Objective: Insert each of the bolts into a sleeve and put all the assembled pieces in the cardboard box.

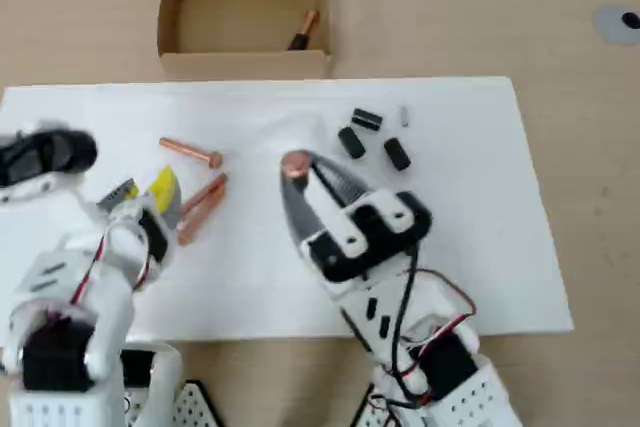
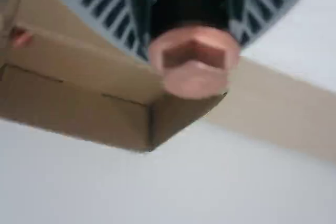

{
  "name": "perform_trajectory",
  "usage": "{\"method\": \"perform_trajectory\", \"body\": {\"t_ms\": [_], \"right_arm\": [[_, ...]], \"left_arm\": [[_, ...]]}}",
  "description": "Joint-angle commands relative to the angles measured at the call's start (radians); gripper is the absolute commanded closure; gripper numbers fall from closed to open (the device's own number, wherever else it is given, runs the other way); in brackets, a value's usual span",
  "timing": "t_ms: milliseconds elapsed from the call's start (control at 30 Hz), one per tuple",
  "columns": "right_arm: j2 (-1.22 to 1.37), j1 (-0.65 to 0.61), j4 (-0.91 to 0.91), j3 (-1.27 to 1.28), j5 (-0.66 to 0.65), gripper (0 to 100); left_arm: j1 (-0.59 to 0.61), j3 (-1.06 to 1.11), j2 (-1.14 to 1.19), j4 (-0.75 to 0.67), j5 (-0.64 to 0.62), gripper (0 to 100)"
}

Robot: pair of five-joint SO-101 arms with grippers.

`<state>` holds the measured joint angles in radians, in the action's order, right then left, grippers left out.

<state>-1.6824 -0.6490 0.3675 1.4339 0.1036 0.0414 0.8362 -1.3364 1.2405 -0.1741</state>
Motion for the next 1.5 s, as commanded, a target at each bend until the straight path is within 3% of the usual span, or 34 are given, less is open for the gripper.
{"method": "perform_trajectory", "body": {"t_ms": [0, 233, 567, 967, 1267, 1467], "right_arm": [[0.223, 0.070, -0.055, -0.225, 0.006, 98.9], [0.763, 0.165, -0.060, -0.615, 0.052, 98.9], [1.388, 0.271, -0.061, -1.095, 0.150, 98.9], [2.126, 0.303, -0.155, -1.728, 0.144, 98.9], [2.545, 0.303, -0.147, -2.163, 0.052, 98.9], [2.698, 0.305, -0.021, -2.342, 0.037, 98.9]], "left_arm": [[0.015, -0.015, 0.111, -0.040, 0.005, 84], [0.015, -0.025, 0.197, -0.143, 0.005, 84], [0.017, 0.000, 0.217, -0.146, 0.011, 84], [0.017, 0.072, 0.211, -0.144, 0.012, 84], [0.017, 0.072, 0.209, -0.144, 0.014, 84], [0.017, 0.072, 0.209, -0.144, 0.068, 84]]}}
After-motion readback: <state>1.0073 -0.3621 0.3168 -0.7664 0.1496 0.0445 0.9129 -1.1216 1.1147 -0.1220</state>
